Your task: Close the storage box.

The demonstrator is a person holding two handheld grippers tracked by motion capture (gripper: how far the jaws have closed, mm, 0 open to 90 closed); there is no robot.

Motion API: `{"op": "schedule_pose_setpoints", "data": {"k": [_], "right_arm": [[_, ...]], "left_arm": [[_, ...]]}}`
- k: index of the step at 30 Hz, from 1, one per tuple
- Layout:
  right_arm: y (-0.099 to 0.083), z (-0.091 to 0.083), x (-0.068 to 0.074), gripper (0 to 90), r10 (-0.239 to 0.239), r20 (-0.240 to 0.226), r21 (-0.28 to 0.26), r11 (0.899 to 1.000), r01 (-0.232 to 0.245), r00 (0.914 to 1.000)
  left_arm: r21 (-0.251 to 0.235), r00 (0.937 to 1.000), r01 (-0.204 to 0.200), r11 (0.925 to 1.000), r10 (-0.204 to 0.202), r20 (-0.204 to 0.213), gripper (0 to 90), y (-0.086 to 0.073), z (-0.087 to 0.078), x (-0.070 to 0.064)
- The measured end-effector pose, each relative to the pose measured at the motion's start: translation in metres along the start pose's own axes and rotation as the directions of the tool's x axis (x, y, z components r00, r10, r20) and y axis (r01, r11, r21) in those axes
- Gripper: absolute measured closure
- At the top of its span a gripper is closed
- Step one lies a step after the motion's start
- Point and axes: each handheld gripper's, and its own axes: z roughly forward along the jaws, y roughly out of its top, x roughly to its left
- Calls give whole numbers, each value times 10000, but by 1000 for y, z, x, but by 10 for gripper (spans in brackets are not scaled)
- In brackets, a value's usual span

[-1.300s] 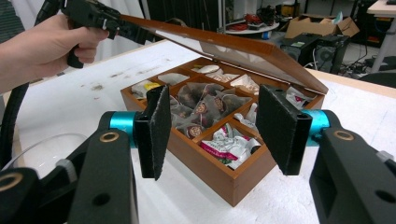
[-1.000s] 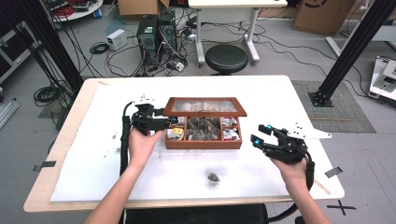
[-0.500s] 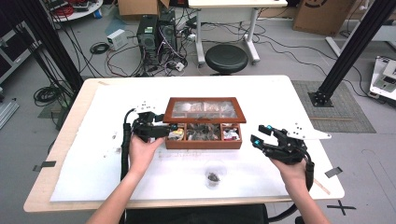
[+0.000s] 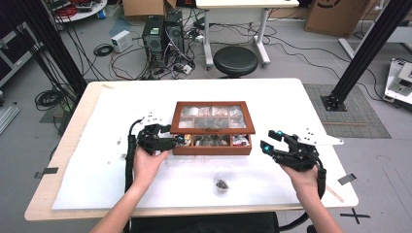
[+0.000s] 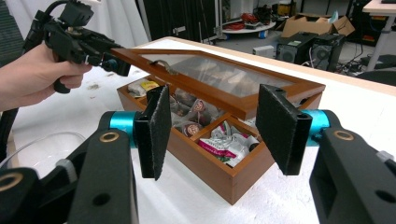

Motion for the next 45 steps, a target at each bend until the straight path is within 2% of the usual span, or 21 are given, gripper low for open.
{"op": "schedule_pose_setpoints", "data": {"k": [11,16,27,45], "right_arm": [[-1,0,-1,464,38,73,46,10000,-38,10000],[-2,0,-2,464,56,126,72,10000,-57,9999],[-6,0,-10,458,398,468,333,9986,-414,9981],[-8,-8,-12,447,621,847,302,9974,-648,9945]], "left_arm": [[542,9994,-288,9981,298,-187,296,-14,2,-3],[670,9994,-296,9973,308,-159,296,-17,1,-3],[1103,9990,-385,9931,408,-188,296,-25,4,-2],[1374,9993,-379,9898,383,-4,296,-30,5,-4]]}}
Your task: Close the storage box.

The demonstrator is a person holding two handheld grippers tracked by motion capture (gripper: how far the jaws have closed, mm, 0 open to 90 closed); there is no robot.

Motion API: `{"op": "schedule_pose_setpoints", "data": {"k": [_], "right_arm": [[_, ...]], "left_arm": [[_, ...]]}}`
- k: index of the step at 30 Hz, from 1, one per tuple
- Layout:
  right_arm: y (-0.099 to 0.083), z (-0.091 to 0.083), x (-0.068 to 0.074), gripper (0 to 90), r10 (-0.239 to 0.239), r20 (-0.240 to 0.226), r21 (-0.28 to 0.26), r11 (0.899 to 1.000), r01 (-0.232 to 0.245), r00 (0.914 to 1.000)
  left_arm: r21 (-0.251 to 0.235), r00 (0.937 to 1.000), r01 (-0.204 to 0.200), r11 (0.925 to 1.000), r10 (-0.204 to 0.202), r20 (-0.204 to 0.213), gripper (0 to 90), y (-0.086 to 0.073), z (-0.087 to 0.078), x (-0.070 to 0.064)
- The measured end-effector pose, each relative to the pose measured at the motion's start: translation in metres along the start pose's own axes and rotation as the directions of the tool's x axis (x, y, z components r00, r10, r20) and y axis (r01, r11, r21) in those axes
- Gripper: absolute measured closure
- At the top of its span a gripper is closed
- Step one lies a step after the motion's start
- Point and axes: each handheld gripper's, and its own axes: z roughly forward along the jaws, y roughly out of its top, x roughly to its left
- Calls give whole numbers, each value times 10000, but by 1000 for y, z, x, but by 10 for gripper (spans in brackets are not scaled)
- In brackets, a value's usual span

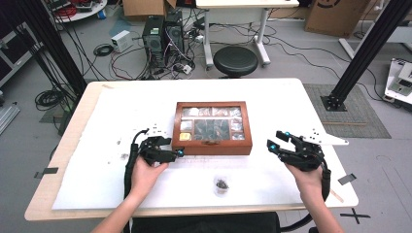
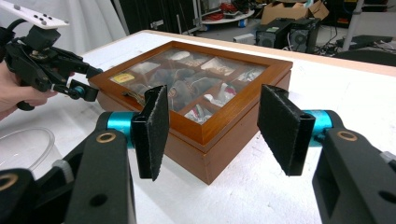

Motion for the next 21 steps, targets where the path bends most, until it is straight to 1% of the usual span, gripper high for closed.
{"op": "schedule_pose_setpoints", "data": {"k": [3,5,6,9,10,11,12,13,14,16,17,18,19,20,21], "right_arm": [[0,0,0,446,-68,32,-10,10000,68,10000],[-1,-1,-2,440,-74,100,-5,10000,74,9999],[-1,-2,-2,440,-85,149,-14,10000,85,9999],[-1,-3,-4,437,-26,242,-10,10000,26,9997],[-1,-3,-4,437,-26,242,-10,10000,26,9997],[-1,-3,-5,436,-37,268,-9,10000,37,9996],[-1,-3,-6,434,-22,332,-13,10000,22,9994],[-1,-3,-6,434,-22,332,-13,10000,22,9994],[-2,-3,-7,430,14,363,6,10000,-14,9993],[-2,-3,-7,429,10,383,9,10000,-10,9993],[-1,-2,-8,421,-35,418,-4,10000,35,9991],[-1,-2,-8,421,-35,418,-4,10000,35,9991],[-1,-2,-8,406,-46,399,-40,10000,48,9992],[-1,-3,-8,398,-80,389,-77,9999,83,9992],[-1,-3,-8,398,-80,389,-77,9999,83,9992]], "left_arm": [[29,10000,-9,10000,9,47,296,-1,-4,-1],[-58,10000,-35,10000,36,45,296,-2,-10,0],[-324,9999,-95,9994,96,41,295,-2,-17,0],[-866,9996,-262,9959,255,-100,293,2,-30,0],[-866,9996,-262,9959,255,-100,293,2,-30,0],[-1083,9994,-329,9936,312,-180,293,4,-35,0],[-1314,9984,-515,9900,479,-306,292,7,-43,1],[-1314,9984,-515,9900,479,-306,291,7,-43,1],[-1436,9979,-569,9880,520,-380,291,8,-46,1],[-1709,9978,-594,9835,535,-387,291,9,-53,3],[-1877,9981,-556,9806,494,-379,291,9,-57,3],[-2020,9978,-619,9774,555,-372,291,9,-60,4],[-2334,9970,-726,9697,644,-424,291,9,-66,5],[-2467,9960,-851,9654,755,-482,290,10,-69,5],[-2467,9960,-851,9654,755,-482,290,10,-69,5]]}}
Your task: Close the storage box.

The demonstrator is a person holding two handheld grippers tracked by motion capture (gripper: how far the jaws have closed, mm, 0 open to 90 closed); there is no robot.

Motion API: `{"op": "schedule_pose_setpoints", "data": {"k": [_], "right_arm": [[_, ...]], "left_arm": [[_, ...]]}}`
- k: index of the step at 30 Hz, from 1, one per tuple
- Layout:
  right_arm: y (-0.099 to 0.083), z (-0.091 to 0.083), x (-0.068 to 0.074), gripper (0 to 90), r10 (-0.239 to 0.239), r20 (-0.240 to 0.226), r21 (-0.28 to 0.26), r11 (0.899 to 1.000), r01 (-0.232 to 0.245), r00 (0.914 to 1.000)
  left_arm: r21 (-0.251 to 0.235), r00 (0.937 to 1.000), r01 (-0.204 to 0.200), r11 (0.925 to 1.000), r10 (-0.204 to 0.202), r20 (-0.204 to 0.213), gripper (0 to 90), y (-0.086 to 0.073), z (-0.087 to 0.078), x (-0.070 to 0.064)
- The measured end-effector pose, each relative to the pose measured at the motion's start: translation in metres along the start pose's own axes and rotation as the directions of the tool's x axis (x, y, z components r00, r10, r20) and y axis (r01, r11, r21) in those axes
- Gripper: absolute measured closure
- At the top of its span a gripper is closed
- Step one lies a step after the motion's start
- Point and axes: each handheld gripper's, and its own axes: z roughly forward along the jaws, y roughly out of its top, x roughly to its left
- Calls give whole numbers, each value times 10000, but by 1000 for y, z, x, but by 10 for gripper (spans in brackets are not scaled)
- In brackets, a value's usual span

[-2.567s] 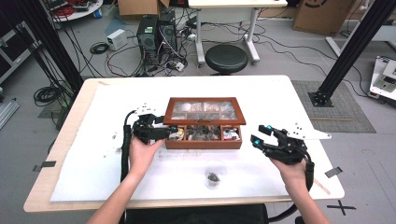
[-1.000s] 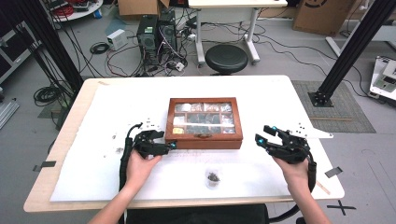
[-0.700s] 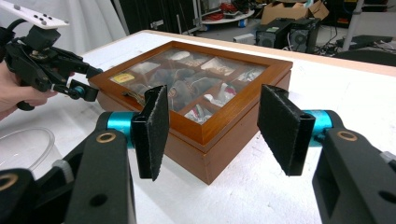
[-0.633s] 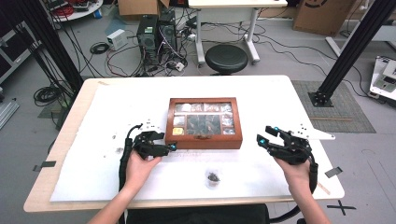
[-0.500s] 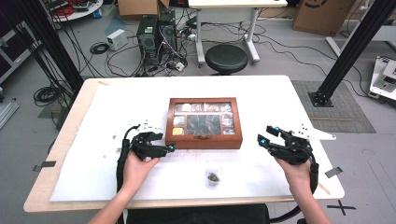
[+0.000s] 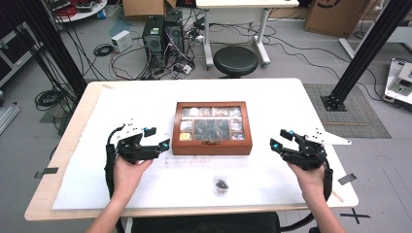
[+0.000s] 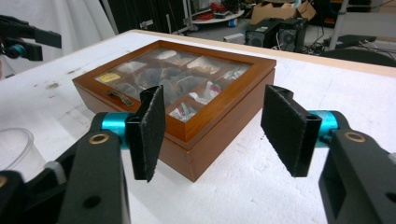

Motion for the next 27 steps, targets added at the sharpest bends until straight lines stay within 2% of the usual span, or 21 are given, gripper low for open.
{"op": "schedule_pose_setpoints", "data": {"k": [4,8,18,27], "right_arm": [[1,0,1,360,33,60,-61,10000,-33,10000],[1,0,1,322,92,197,-71,9999,-90,9998],[0,1,-3,220,421,295,-148,9990,-417,9987],[1,3,-1,198,241,149,-235,9994,-238,9996]], "left_arm": [[-592,9995,-229,9980,217,-218,285,1,-9,0],[-966,9990,-251,9950,214,-390,276,0,-15,2],[-1084,9988,-320,9936,278,-399,267,-1,-15,1],[-1048,9987,-319,9940,275,-435,257,-2,-14,2]]}}
